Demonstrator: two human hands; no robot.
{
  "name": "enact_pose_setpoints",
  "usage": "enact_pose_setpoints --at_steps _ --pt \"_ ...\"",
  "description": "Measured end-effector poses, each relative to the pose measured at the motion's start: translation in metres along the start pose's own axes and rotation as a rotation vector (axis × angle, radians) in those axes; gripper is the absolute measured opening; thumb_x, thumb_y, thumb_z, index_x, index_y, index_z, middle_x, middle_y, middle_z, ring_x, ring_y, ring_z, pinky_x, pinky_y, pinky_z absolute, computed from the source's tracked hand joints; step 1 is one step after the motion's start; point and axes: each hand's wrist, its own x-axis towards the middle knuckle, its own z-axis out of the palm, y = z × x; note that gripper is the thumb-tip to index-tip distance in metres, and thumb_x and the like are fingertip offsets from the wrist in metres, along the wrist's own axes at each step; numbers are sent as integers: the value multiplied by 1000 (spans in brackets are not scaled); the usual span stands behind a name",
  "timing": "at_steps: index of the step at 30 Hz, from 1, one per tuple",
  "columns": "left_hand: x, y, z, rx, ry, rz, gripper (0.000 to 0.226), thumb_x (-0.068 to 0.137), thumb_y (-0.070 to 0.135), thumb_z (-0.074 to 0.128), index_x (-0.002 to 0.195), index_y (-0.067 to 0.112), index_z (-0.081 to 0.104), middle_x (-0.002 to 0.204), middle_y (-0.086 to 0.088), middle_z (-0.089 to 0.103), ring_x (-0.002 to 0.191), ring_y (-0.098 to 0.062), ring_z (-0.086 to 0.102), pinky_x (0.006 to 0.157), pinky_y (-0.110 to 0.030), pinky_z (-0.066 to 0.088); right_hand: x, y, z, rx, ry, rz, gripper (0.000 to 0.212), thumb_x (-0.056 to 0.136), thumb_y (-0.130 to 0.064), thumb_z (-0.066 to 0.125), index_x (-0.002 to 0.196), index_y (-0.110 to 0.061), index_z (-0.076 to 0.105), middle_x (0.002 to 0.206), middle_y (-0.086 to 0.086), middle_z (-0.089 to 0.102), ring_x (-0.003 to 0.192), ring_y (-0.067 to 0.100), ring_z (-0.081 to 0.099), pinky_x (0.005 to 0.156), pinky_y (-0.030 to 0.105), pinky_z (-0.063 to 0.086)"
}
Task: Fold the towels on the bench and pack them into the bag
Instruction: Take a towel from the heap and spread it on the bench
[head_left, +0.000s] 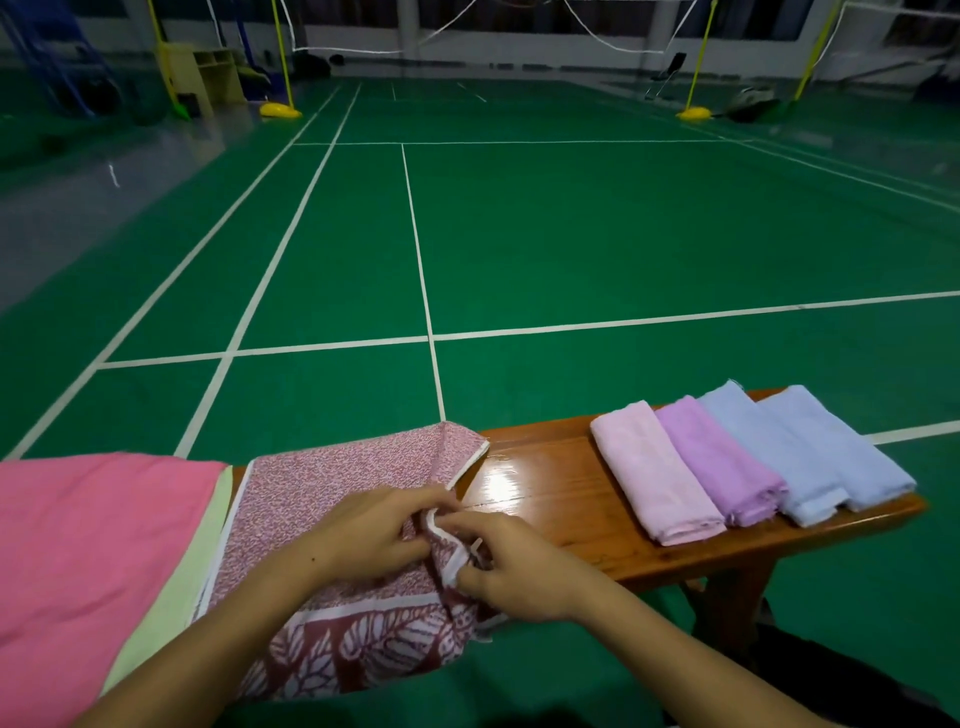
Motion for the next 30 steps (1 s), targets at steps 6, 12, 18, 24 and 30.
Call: enact_pose_setpoints --at_steps 6,12,18,24,30 --pt "-7 -14 -3 -141 76 -44 19 91 35 70 103 50 72 84 28 68 70 0 61 62 -31 50 -2 11 1 67 -35 91 45 93 -14 73 135 -20 58 120 -7 69 107 8 68 93 36 61" --pt "-18 -19 -10 -455 142 -108 19 91 6 77 97 24 79 83 6 77 66 -14 73 61 -34 61 -2 22 -6 115 -68 168 21 93 -23 79 109 -15 68 109 3 77 97 16 77 81 48 65" --pt "-26 -20 -21 -700 235 -134 18 90 -5 75 94 12 76 85 -7 76 71 -19 72 67 -38 62 3 21 -15 128 -37 135 15 92 -22 79 104 -16 73 105 1 76 98 16 74 78 41 65" --pt "-33 -13 -27 -844 275 -94 25 90 -12 71 91 13 74 94 -12 72 84 -27 72 74 -37 63 22 23 -11 44 89 125 10 98 -33 72 102 -23 72 104 -8 73 97 6 69 80 32 62" --pt "-38 -13 -29 -889 352 -43 26 88 -15 71 91 11 72 95 -14 68 88 -42 68 73 -44 63 53 25 4 102 403 46 8 98 -28 71 106 -27 72 126 -8 48 119 2 51 109 34 51"
